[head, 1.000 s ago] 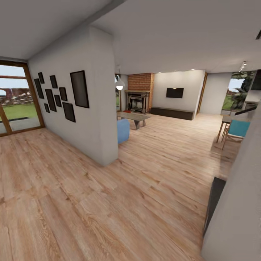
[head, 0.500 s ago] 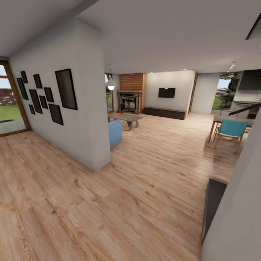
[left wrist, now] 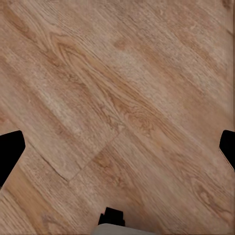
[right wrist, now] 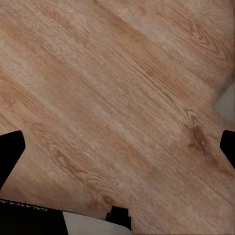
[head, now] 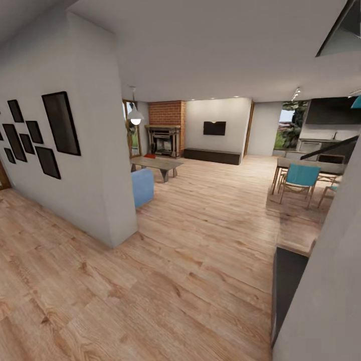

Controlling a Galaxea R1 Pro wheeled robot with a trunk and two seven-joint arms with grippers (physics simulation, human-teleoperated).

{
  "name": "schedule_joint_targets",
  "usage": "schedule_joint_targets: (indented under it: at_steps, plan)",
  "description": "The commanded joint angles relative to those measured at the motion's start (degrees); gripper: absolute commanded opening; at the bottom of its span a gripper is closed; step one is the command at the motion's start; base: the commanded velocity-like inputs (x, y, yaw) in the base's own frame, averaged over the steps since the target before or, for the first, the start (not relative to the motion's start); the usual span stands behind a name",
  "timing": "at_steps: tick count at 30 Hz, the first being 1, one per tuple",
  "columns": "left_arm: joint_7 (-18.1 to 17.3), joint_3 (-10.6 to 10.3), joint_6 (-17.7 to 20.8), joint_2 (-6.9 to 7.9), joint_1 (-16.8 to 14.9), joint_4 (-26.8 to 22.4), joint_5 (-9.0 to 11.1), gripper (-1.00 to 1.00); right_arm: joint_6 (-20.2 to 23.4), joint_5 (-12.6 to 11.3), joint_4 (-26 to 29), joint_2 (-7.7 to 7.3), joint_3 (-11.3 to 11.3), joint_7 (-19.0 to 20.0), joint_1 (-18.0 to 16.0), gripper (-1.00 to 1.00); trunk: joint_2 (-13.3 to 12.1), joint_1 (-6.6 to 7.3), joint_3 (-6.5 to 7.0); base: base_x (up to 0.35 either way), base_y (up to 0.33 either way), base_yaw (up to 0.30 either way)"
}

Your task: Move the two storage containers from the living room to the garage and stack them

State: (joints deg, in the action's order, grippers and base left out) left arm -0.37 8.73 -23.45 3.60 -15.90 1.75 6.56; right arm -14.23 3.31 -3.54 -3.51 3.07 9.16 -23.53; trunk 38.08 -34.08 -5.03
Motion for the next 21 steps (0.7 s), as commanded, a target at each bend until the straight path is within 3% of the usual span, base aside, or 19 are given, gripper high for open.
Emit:
schedule_joint_targets:
  at_steps: [1,21]
  plan:
    - [-0.08,-0.03,-0.31,0.00,-0.09,0.20,0.39,1.00,-0.45,0.29,-0.24,-0.01,0.27,-0.02,-0.12,1.00,0.08,-0.05,-0.10,0.327,0.000,-0.019]
    - [-0.07,-0.03,-0.31,-0.09,-0.09,0.19,0.39,1.00,-0.44,0.21,-0.24,-0.01,0.27,-0.09,-0.12,1.00,0.08,-0.05,-0.10,0.327,0.000,-0.002]
